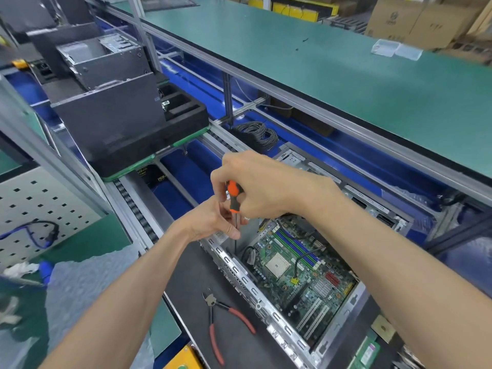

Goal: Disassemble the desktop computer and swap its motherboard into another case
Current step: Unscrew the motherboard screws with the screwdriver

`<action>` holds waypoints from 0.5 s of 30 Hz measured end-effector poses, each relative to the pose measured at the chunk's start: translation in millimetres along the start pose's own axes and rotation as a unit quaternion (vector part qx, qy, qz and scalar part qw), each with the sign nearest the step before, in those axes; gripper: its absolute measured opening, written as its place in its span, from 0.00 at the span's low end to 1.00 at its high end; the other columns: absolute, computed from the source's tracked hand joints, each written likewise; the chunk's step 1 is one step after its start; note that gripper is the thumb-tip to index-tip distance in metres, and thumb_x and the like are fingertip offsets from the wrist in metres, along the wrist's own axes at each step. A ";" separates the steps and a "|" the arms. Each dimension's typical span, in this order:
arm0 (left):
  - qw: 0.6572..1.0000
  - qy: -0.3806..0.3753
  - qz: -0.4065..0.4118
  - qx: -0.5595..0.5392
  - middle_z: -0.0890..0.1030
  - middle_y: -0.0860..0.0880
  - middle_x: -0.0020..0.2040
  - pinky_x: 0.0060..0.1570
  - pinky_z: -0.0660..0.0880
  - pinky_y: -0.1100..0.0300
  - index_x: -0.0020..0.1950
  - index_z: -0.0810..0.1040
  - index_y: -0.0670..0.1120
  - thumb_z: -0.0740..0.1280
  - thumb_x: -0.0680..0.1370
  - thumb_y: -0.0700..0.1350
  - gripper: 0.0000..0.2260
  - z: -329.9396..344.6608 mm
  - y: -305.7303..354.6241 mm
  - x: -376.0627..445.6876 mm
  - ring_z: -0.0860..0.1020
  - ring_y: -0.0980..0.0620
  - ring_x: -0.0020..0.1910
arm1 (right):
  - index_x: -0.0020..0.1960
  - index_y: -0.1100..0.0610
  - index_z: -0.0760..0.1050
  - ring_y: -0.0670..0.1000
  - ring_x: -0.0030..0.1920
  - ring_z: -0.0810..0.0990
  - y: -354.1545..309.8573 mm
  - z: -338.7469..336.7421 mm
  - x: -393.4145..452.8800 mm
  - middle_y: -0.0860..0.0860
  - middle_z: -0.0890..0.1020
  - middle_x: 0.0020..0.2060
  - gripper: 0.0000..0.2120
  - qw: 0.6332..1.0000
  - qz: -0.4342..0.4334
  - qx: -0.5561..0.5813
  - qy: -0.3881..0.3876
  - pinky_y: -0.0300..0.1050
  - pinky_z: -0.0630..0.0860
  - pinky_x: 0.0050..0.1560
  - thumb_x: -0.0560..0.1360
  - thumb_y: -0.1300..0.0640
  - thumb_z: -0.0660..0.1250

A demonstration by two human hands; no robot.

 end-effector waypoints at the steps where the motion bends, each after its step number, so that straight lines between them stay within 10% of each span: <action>1: 1.000 -0.004 0.001 0.001 0.81 0.50 0.32 0.65 0.74 0.48 0.32 0.84 0.47 0.79 0.59 0.34 0.10 0.6 0.5 -0.1 0.80 0.50 0.45 | 0.50 0.49 0.78 0.45 0.41 0.73 1.5 -0.8 -2.3 0.43 0.70 0.42 0.09 1.000 0.002 0.017 0.002 0.40 0.67 0.36 0.71 0.58 0.68; 6: 1.000 0.012 -0.004 -0.004 0.78 0.40 0.38 0.57 0.77 0.57 0.33 0.82 0.40 0.76 0.61 0.28 0.09 -1.5 1.5 -0.5 0.78 0.45 0.47 | 0.46 0.51 0.67 0.56 0.35 0.65 5.3 -11.2 -0.3 0.48 0.61 0.33 0.15 0.978 0.086 -0.160 0.098 0.50 0.61 0.38 0.77 0.39 0.62; 15: 1.000 0.004 0.000 0.003 0.79 0.44 0.32 0.66 0.73 0.47 0.30 0.82 0.44 0.77 0.59 0.30 0.10 0.7 1.6 0.9 0.78 0.43 0.47 | 0.53 0.48 0.75 0.47 0.43 0.74 3.5 -1.2 -1.6 0.45 0.76 0.43 0.11 0.999 0.015 0.040 0.005 0.47 0.72 0.40 0.72 0.55 0.68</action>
Point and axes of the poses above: each hand's wrist, its own x-axis towards the middle knuckle, its own z-axis out of the palm, y = z × x, the point moved 10 cm from there along x, towards the middle knuckle
